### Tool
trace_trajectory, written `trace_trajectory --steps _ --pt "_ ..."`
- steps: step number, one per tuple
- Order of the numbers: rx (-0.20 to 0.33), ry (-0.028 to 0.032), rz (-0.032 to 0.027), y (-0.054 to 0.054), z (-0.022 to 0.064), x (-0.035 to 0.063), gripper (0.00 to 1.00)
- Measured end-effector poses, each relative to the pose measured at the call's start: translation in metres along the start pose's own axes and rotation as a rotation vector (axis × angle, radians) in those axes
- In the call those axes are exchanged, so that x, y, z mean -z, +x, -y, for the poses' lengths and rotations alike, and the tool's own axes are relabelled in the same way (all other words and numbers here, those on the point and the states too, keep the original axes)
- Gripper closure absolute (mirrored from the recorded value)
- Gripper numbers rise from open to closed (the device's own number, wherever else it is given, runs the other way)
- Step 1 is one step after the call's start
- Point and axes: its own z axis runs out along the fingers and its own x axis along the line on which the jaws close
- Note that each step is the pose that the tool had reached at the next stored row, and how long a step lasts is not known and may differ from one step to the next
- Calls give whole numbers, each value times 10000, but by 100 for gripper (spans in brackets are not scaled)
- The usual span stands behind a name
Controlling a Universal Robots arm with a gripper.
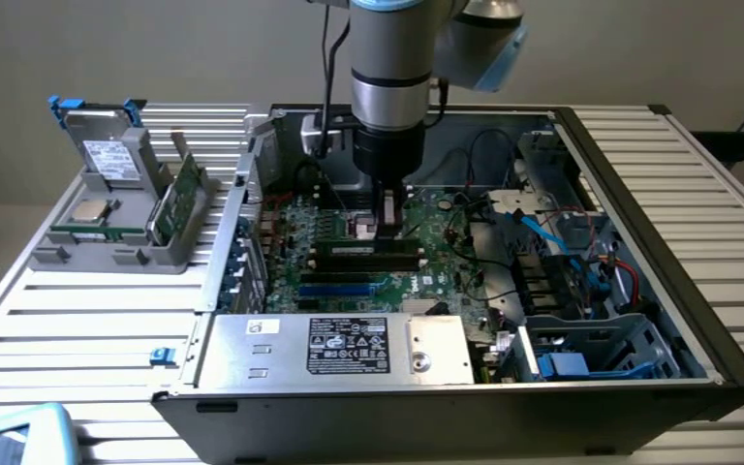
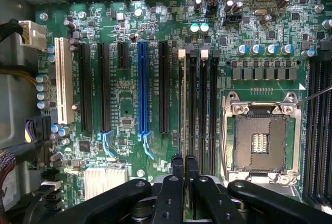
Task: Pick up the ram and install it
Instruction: 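Insert the ram into the slot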
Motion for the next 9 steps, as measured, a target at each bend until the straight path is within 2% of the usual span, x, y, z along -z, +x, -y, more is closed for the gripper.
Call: trace_trajectory --steps 3,9 --pt "1 3 -53 -2 0 -19 87" --pt "1 3 -56 -1 -1 -22 87"
